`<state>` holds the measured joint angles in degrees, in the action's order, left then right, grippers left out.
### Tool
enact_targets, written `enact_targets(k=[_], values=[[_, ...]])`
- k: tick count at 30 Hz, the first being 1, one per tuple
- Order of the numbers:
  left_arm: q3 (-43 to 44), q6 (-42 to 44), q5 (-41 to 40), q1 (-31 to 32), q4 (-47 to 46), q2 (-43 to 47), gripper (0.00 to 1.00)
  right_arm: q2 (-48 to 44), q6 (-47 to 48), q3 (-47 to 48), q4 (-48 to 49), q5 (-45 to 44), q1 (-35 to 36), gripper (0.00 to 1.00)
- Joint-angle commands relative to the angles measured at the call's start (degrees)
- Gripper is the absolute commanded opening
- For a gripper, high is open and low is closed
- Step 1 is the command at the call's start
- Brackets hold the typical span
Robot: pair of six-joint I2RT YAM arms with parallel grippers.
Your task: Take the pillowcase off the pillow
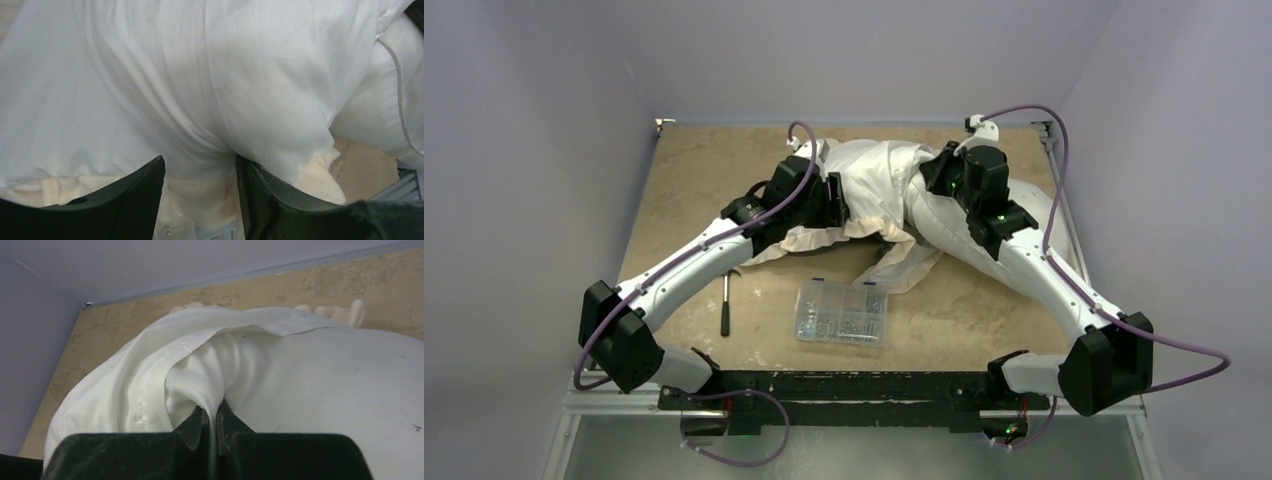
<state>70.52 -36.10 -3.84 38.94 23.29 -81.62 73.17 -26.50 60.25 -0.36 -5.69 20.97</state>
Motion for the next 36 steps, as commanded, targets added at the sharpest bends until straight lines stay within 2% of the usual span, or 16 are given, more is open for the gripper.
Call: enact_targets(k=[1, 4, 7, 10, 13, 15, 18, 21, 22, 26, 29, 36], values=[[5.65, 4.96, -10.33, 0.73, 4.76, 2.79, 0.55, 0.94, 0.95, 0.17, 3.11, 8.05, 1.79, 0.0], [7.12, 8.05, -18.75, 0.63, 8.36, 5.22, 0.61, 0.83, -1.26, -2.58, 1.43, 12.19, 4.28, 0.0], [8.01, 10.11, -23.09, 0.68, 9.51, 6.6, 0.64, 0.64, -3.46, -4.42, -0.2, 15.96, 9.86, 0.0], [8.34, 10.92, -24.36, 0.56, 9.65, 7.0, 0.65, 1.9, -3.9, -4.25, -4.78, 20.8, 15.56, 0.1], [8.58, 11.37, -24.11, 0.61, 9.62, 6.47, 0.66, 1.89, -2.7, -0.39, -11.12, 19.77, 17.24, 0.25], [8.61, 11.61, -23.91, 0.59, 9.54, 6.02, 0.66, 0.99, -2.59, 4.67, -16.0, 15.08, 17.21, 0.39], [8.59, 11.95, -23.05, 0.53, 8.93, 5.25, 0.66, 0.5, -3.25, 12.13, -20.37, 1.47, 16.65, 0.61], [9.26, 12.35, -20.96, 0.58, 8.35, 3.8, 0.67, 2.72, -3.03, 15.6, -22.64, -6.26, 13.54, 0.78], [9.86, 12.41, -20.09, 0.6, 8.29, 2.95, 0.67, 3.48, -2.91, 15.45, -22.77, -7.5, 11.71, 0.81], [11.66, 13.16, -18.19, 0.57, 7.75, 0.62, 0.67, 5.84, -5.32, 13.36, -21.65, -13.12, 4.47, 0.91], [13.75, 13.95, -16.9, 0.59, 7.48, -1.65, 0.67, 6.66, -7.48, 10.97, -18.89, -17.26, 2.61, 0.99], [21.11, 16.9, -13.59, 0.53, 6.4, -10.02, 0.67, 11.38, -8.12, 2.4, -12.1, -11.03, 2.01, 0.98]])
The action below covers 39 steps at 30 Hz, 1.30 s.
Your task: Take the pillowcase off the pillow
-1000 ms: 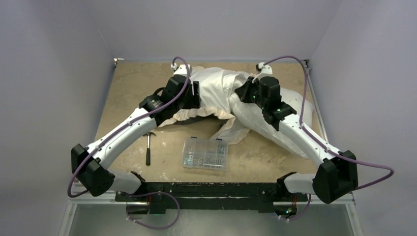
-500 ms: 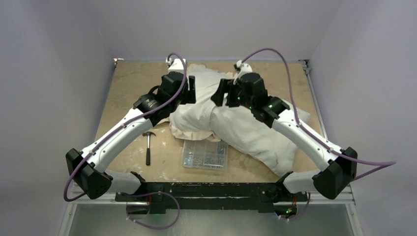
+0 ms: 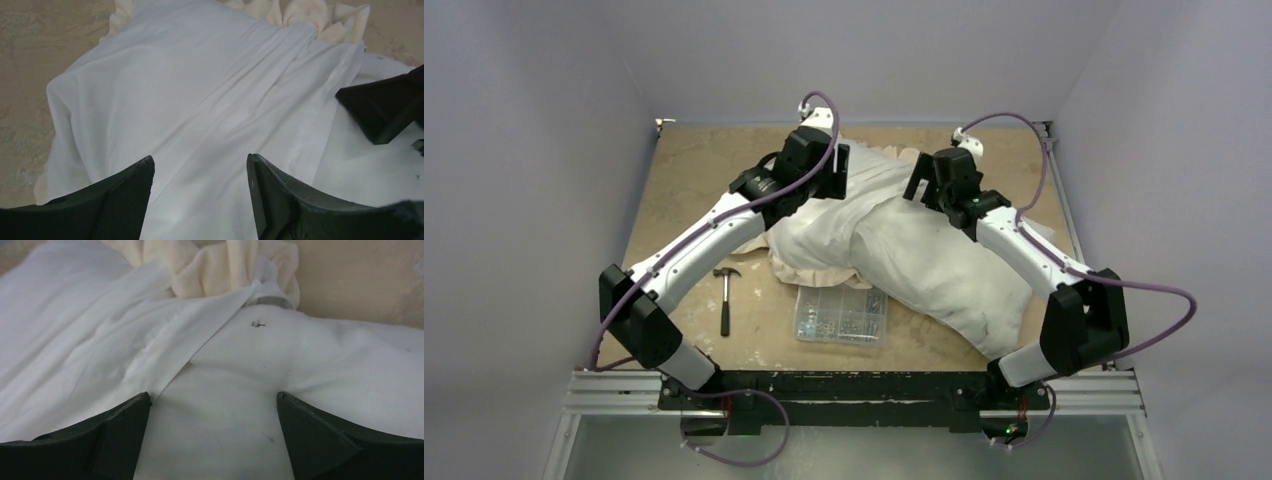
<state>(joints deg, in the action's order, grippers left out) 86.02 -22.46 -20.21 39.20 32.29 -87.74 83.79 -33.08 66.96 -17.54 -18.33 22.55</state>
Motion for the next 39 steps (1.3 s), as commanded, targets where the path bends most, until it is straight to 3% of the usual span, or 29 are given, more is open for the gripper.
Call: enact_targets(k=[1, 5, 10, 14, 15, 22, 25, 26, 28, 30, 32, 36, 39], values=[[6.97, 3.96, 3.75, 0.34, -3.0, -5.28, 0.67, 0.39, -1.59, -5.77, 6.31, 2.95, 0.48, 0.96], [12.81, 6.65, 8.91, 0.35, -3.73, -12.55, 0.67, -2.48, -0.34, -10.75, 12.15, 12.94, 0.52, 0.71], [22.97, 9.5, 13.85, 0.35, -0.12, -23.36, 0.67, -6.94, 0.83, -13.41, 17.06, 20.33, 0.62, 0.25], [28.56, 10.67, 18.35, 0.32, 1.39, -29.42, 0.67, -9.53, 1.77, -14.36, 17.28, 21.74, 0.69, 0.04], [29.38, 10.59, 19.48, 0.34, 1.23, -30.86, 0.67, -9.86, 1.93, -14.58, 17.28, 21.77, 0.74, 0.0], [32.37, 9.43, 21.54, 0.35, 0.54, -36.67, 0.67, -12.5, 2.7, -15.37, 18.85, 22.34, 0.68, 0.0], [33.29, 8.63, 20.42, 0.34, 1.34, -38.88, 0.64, -12.5, 2.77, -14.23, 16.79, 18.28, 0.74, 0.0], [33.58, 8.46, 19.68, 0.31, 2.0, -39.37, 0.61, -12.17, 2.11, -13.47, 14.17, 15.79, 0.7, 0.05], [33.48, 8.33, 18.25, 0.32, 2.91, -39.56, 0.53, -11.19, -0.83, -11.78, 9.14, 8.17, 0.59, 0.31], [31.63, 8.15, 17.26, 0.28, 2.37, -38.68, 0.39, -9.92, -3.49, -9.5, 4.51, 0.51, 0.52, 0.65], [29.61, 8.05, 15.76, 0.3, 1.22, -36.99, 0.25, -8.64, -5.93, -7.42, 1.36, -4.16, 0.32, 0.84], [27.63, 7.77, 14.57, -0.23, -0.15, -34.98, 0.02, -6.01, -8.16, -6.41, 0.7, -6.14, 0.14, 0.98], [26.8, 7.24, 14.61, -0.75, -1.1, -33.86, 0.0, -2.05, -7.6, -6.16, 1.87, -5.24, 0.2, 0.99]])
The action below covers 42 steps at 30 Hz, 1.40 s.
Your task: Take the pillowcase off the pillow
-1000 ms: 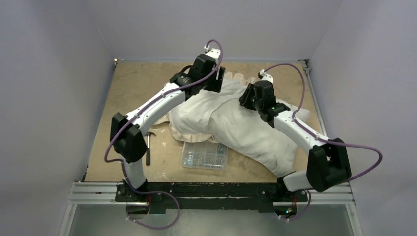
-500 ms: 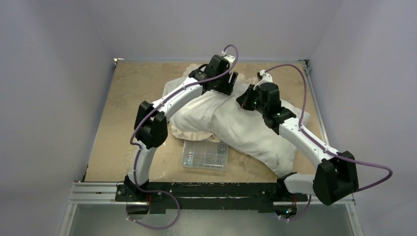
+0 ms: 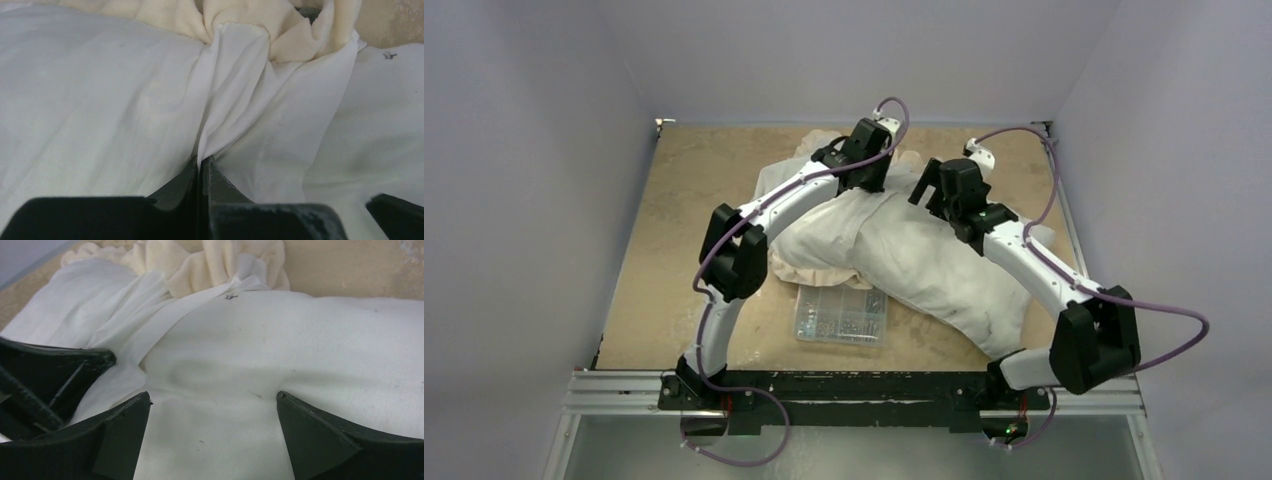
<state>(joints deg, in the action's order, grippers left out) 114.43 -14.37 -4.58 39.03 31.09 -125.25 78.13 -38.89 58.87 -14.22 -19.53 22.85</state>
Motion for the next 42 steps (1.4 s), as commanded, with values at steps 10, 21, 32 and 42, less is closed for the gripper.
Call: enact_targets(k=[10, 21, 32, 42], values=[[-3.62, -2.45, 0.26, -1.66, -1.98, 5.22, 0.0, 13.94, 2.59, -4.23, 8.83, 2.99, -0.09, 0.89], [-12.75, -8.19, 1.59, -11.98, -7.89, 13.32, 0.0, 5.71, 3.19, -2.06, 8.89, 2.51, -0.13, 0.0], [-22.29, -10.97, -2.93, -30.16, -8.78, 25.35, 0.0, -4.59, -0.17, -0.03, 4.81, -3.21, -0.87, 0.0], [-28.84, -9.63, -4.03, -38.91, -7.04, 29.51, 0.0, -9.15, 0.19, 1.25, 6.14, -2.42, -1.04, 0.0]])
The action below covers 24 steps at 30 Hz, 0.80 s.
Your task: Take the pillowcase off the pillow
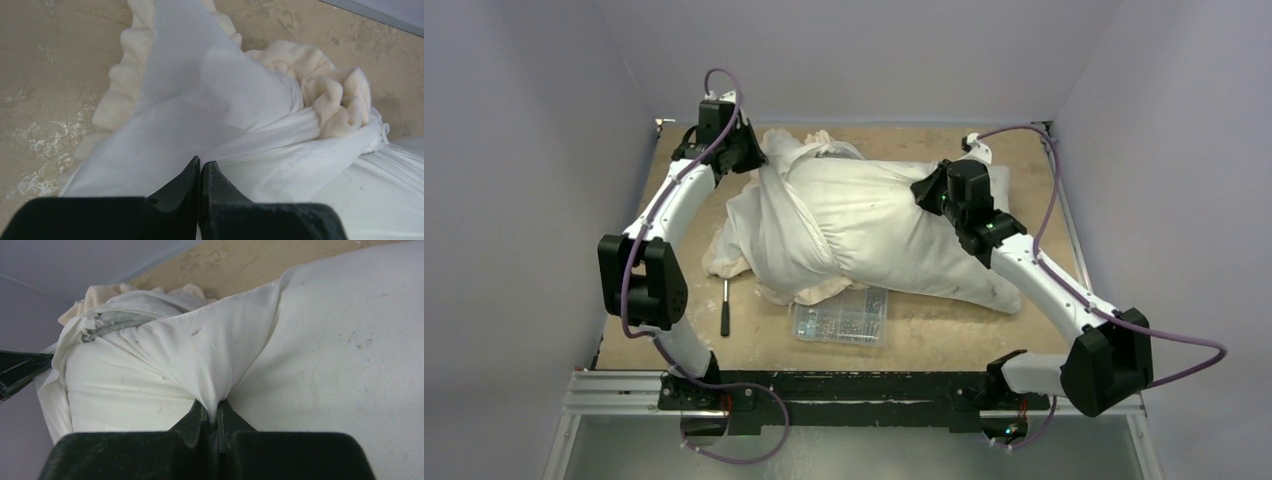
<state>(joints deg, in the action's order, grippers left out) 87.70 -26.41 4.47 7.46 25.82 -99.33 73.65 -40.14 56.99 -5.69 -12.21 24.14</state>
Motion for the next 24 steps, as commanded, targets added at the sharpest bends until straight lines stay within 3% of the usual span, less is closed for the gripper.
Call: enact_targets(k=[1, 13, 24], values=[[-2.83, 2.42, -13.01, -7.37, -1.77, 3.81, 0.0, -5.12, 1.43, 3.48, -2.25, -9.99, -2.34, 0.0], [-12.92, 0.24, -7.07, -9.49, -4.94, 2.72, 0.0, -11.26, 0.4, 5.34, -1.19, -14.03, -2.59, 0.0], [-15.27, -2.32, -3.59, -12.62, -7.52, -1.81, 0.0, -17.12, 0.22, 4.33, 0.3, -16.68, -2.7, 0.0]])
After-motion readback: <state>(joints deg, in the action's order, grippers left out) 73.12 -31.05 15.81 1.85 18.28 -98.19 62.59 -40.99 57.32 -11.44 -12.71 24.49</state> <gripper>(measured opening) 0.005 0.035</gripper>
